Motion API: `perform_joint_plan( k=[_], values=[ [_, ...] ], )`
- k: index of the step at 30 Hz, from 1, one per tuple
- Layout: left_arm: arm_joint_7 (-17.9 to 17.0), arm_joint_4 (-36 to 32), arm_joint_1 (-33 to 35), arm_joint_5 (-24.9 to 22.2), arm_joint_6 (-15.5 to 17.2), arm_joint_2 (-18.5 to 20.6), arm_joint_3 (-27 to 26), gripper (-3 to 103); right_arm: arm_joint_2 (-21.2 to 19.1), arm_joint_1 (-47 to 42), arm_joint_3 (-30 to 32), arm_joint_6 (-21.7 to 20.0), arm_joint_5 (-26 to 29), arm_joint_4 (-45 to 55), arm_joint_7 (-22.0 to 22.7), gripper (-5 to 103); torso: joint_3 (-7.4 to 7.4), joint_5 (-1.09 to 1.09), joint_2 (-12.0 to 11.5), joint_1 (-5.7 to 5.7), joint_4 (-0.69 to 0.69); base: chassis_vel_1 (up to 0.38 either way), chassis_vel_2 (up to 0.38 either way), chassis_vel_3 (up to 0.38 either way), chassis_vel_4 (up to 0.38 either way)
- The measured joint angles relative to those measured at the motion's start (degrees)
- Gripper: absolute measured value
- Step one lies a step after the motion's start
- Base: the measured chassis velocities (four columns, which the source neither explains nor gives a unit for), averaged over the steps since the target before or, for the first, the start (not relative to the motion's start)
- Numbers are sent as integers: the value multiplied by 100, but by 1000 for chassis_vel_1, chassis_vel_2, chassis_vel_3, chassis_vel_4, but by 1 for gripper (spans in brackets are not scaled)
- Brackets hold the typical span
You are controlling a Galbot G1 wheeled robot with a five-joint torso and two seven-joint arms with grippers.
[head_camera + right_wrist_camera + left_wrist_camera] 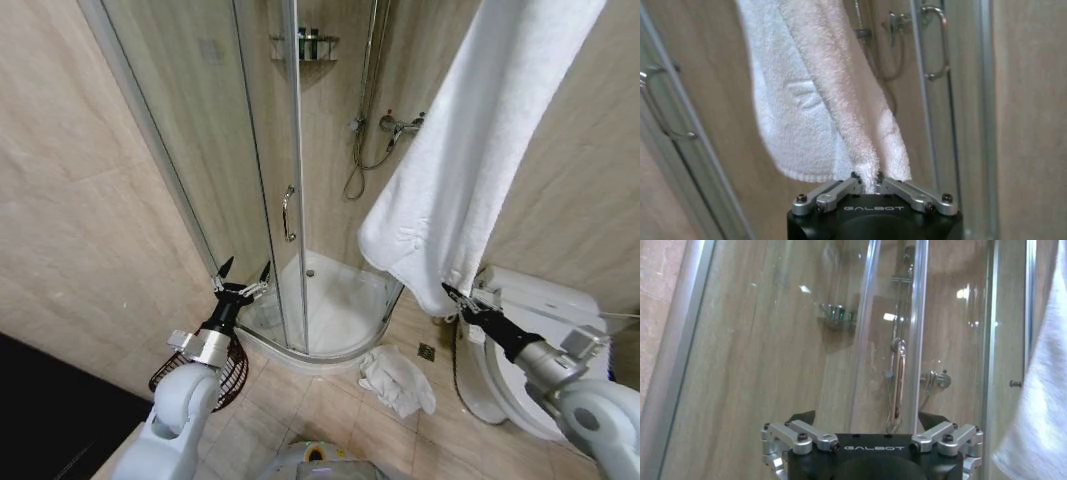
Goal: Discard the used towel into the hamper.
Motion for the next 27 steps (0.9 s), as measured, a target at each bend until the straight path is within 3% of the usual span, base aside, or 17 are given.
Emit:
perform_joint_plan(
  k=[9,27],
  values=[
    [-26,21,-23,30,21,0,58,100,311,-74,-268,234,-770,-462,-304,1,0,0,0,0,-1,0,0,0,0],
    [-10,74,-21,51,-2,-31,64,100,777,-191,-370,391,-1365,-749,-582,1,0,1,0,0,0,0,0,0,0]
  ],
)
